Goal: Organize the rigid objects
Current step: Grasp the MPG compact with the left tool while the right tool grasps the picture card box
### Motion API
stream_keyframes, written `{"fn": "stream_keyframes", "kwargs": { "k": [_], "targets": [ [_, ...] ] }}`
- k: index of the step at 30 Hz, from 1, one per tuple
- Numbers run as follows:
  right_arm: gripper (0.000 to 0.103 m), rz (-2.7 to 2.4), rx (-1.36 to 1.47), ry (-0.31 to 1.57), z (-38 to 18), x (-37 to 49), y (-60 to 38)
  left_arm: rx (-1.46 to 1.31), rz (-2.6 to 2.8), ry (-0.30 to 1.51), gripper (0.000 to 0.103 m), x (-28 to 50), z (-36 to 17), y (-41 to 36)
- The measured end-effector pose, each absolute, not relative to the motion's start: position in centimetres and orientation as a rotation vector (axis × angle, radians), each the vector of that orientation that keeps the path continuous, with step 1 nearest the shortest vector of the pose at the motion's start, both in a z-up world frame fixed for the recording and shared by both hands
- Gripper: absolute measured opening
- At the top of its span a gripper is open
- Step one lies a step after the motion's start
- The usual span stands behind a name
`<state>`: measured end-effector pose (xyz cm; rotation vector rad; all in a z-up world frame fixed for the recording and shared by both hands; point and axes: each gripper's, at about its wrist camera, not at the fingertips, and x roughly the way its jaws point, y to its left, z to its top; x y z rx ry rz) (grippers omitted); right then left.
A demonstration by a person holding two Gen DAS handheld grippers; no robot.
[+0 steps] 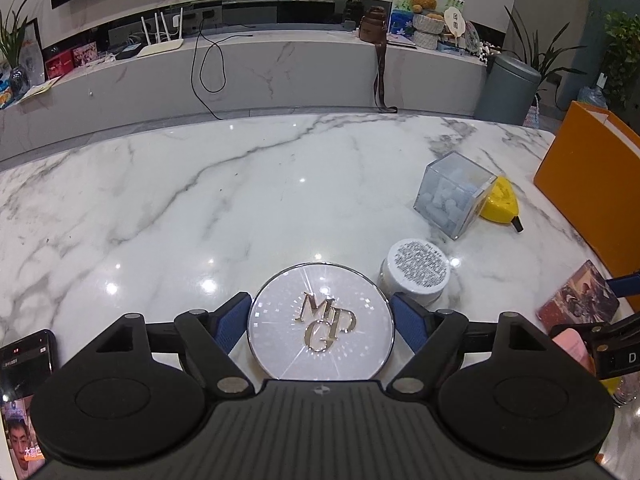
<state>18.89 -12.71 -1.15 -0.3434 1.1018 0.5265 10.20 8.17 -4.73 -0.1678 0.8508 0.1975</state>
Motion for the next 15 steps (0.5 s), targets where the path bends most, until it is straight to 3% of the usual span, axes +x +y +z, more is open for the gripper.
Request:
{"fn": "stream_keyframes", "kwargs": {
  "k": [15],
  "targets": [
    [0.09,0.53,-0.336,1.117,-1.49,19.18,-12.57,-0.164,0.186,0.867,0.092,10.39,-5.23,8.36]
  ]
}}
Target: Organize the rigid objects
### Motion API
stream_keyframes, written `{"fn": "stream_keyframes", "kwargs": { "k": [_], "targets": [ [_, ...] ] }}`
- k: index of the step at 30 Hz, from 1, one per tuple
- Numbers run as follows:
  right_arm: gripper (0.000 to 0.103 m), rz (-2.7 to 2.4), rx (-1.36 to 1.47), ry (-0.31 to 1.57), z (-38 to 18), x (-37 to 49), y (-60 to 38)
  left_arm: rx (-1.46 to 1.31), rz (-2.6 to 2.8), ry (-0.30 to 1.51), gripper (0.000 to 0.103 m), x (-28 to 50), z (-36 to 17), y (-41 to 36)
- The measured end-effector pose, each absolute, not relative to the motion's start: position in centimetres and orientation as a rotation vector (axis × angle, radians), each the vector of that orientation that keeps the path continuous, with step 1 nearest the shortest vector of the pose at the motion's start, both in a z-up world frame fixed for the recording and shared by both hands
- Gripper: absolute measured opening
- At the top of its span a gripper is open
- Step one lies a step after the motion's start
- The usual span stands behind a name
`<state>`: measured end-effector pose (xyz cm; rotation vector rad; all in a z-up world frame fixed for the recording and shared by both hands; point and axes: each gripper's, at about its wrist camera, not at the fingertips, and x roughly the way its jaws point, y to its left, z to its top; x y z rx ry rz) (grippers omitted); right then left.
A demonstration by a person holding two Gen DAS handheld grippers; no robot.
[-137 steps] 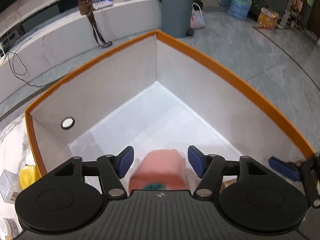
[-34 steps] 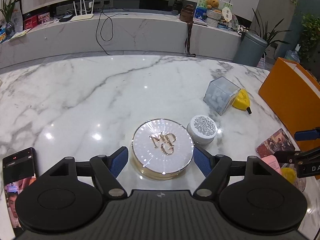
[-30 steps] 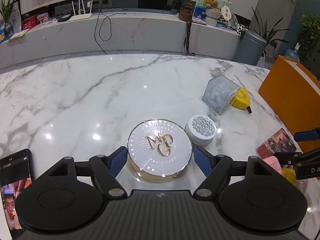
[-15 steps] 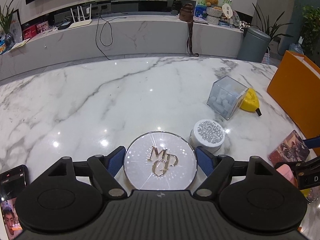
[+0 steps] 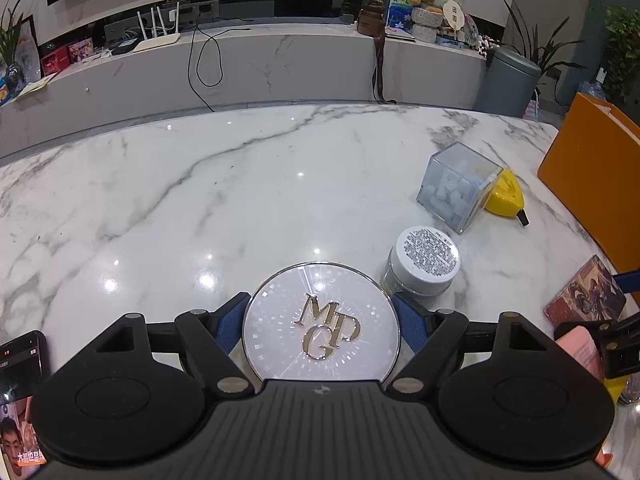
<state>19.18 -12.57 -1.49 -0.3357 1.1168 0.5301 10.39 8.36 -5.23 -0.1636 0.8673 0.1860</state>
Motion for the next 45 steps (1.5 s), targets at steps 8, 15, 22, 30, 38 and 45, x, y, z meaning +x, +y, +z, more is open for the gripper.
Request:
{"fn": "stream_keyframes", "kwargs": {
  "k": [8,15,22,30,38,45],
  "targets": [
    [0.092,0.525,-0.332,1.122,-1.5,19.2,-12.6,-0.152,0.181,0.894,0.092,10.2,-5.1,8.1],
    [0.093,0.524,-0.331,1.122,-1.5,19.2,-12.5,-0.157,0.173,0.918,0.092,9.8,-5.0,8.2],
    [0.093,0.524,-0.332,1.122,-1.5,19.2,-12.5,-0.147,0.153,0.928,0.092,9.5,-5.1,7.9],
    [0.093,0.523,-0.332,1.123,-1.5,19.2,-12.6,-0.096,0.148,0.949,0.093,9.2,-5.2,7.4],
    [0.092,0.527,-0.336,1.121,-1.5,19.3,-12.6,-0.08,0.134,0.964,0.088,8.7,-5.1,7.1],
    [0.088,0.545,-0.339,1.116,-1.3,19.2,-12.5,-0.119,0.113,0.971,0.088,8.3,-4.8,7.4]
  ]
}}
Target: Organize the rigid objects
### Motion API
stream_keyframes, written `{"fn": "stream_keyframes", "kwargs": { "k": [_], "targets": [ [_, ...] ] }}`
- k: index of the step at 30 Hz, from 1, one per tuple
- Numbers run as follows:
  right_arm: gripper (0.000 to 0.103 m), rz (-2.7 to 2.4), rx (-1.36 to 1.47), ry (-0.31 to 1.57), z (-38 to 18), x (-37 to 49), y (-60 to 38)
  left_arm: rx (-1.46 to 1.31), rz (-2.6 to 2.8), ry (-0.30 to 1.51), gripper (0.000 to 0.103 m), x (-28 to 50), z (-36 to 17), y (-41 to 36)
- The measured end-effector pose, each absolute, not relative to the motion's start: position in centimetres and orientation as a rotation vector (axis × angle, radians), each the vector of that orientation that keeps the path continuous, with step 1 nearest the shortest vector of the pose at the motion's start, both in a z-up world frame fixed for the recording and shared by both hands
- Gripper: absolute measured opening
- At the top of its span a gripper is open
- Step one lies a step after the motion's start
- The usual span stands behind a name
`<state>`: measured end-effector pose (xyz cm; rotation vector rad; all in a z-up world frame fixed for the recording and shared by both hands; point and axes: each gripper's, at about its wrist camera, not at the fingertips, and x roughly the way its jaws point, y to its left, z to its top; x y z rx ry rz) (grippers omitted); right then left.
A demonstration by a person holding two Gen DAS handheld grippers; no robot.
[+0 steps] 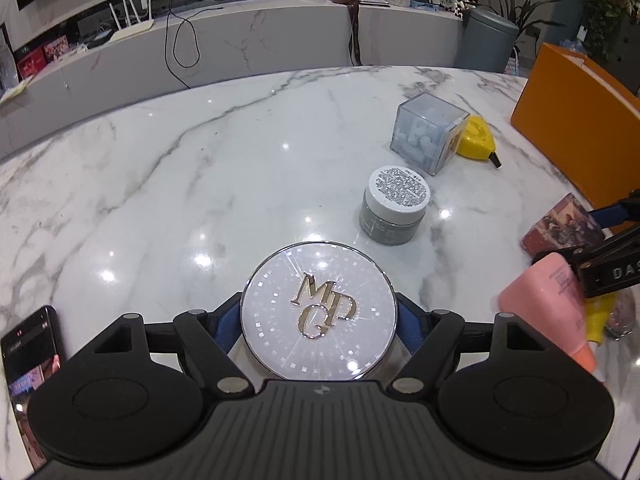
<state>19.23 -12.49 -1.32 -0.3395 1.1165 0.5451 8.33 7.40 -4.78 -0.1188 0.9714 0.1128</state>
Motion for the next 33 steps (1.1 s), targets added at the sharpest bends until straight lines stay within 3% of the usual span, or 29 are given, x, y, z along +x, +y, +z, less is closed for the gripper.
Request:
{"fn": "stream_keyframes", "kwargs": {
  "k": [11,33],
  "targets": [
    [0.087,0.529,-0.339,1.098,-0.5,19.4,-12.7,-0.11,0.119,0.95,0.088,7.6,-3.2,7.1],
    [0.087,0.56,-0.195,0.901,8.2,20.0,-13.5,-0.05,0.043,0.861,0.088,7.5,2.7,2.2]
  ]
}}
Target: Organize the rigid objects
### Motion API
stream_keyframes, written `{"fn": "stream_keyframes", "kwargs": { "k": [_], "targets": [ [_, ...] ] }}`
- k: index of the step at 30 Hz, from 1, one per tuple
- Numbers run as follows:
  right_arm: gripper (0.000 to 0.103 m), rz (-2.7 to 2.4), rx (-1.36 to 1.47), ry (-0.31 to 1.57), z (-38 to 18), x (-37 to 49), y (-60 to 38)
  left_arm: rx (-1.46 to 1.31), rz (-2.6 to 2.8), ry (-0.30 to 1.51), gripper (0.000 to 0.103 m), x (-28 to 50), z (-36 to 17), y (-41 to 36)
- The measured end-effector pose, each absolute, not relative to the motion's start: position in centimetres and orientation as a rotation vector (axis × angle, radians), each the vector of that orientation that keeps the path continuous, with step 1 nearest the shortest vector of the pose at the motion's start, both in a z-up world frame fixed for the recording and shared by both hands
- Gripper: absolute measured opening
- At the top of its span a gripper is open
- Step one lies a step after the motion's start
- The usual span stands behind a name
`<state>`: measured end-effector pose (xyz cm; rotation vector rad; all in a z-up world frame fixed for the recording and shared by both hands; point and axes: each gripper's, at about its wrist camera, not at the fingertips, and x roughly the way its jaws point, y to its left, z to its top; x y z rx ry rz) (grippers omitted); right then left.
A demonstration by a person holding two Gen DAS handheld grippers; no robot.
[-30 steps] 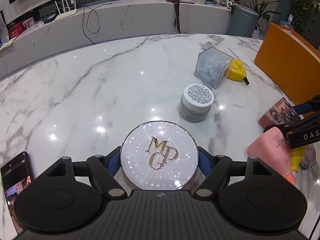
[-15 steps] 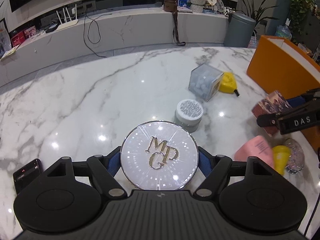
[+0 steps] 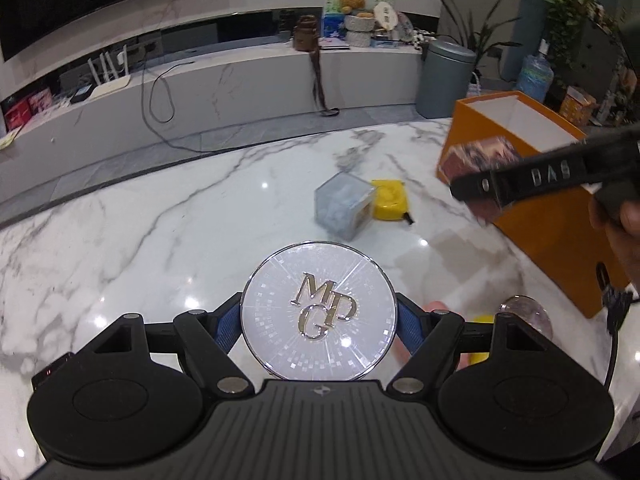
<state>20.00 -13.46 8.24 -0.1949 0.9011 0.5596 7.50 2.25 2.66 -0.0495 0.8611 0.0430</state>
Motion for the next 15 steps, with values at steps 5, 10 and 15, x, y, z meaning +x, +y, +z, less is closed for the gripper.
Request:
{"fn": "stream_keyframes", "kwargs": {
  "k": [5,10,15],
  "targets": [
    [0.087,0.532,-0.144,0.868,10.1,20.6,-16.0,-0.024,0.034,0.849,0.088,7.9,3.9,0.9],
    [0.087,0.503,-0.103,0.84,11.6,21.0,-18.4,-0.006,0.008,0.835,0.088,9.0,5.6,-0.8],
    [0.087,0.48,-0.048,0.81,13.1,21.2,-21.1,0.017,-0.038,0.803,0.088,10.6,8.1,-3.3]
  ]
}}
